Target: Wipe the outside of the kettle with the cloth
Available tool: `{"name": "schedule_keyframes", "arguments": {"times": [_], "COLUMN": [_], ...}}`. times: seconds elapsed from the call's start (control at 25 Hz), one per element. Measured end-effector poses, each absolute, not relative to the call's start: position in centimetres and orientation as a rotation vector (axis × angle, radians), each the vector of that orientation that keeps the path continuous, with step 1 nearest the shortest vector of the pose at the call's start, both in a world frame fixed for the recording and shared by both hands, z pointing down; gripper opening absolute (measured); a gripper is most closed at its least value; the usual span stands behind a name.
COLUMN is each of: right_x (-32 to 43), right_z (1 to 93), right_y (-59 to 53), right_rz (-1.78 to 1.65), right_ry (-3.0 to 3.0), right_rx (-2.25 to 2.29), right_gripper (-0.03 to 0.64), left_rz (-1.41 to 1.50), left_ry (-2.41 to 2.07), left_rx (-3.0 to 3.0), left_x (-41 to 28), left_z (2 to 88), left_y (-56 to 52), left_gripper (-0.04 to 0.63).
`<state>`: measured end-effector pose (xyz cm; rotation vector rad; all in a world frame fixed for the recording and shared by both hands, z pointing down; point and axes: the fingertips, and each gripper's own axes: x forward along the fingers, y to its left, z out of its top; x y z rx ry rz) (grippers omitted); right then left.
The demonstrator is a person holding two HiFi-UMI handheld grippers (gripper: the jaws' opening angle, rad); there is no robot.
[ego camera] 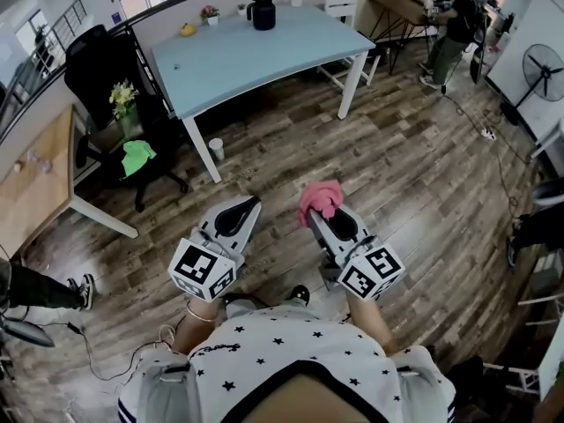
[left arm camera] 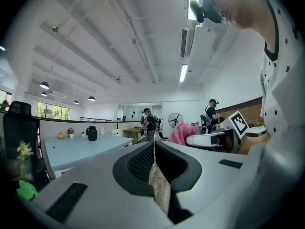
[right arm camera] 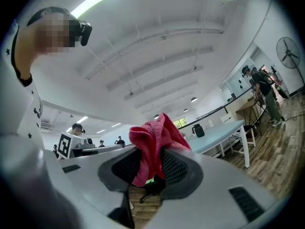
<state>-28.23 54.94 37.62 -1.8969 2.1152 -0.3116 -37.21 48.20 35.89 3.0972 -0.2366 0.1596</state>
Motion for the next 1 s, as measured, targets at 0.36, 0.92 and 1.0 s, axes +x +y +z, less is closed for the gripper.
{"name": "schedule_keyframes", "arguments": {"times": [0.36, 0.92, 1.0], "right_x": [-25.1, -22.0, -21.5], "right_z": [37.4, 37.7, 37.6], "right_y": [55.6, 54.4, 53.6], "right_rz": [-0.316, -0.328, -0.327], "right_ry": [2.168, 2.142, 2.138], "right_rx": [-1.804, -1.802, -1.807], "right_gripper": [0.126, 0.127, 0.127], "left_rz": [0.173, 0.156, 0.149], "left_ry": [-0.338, -0.308, -0.294], "left_rx": [3.097, 3.107, 3.106], "left_x": [-34.5, -30.7, -30.1], "left_z": [35.7, 35.8, 36.0], "left_y": [49.7, 47.9, 47.0], "left_gripper": [0.032, 0.032, 0.032]}}
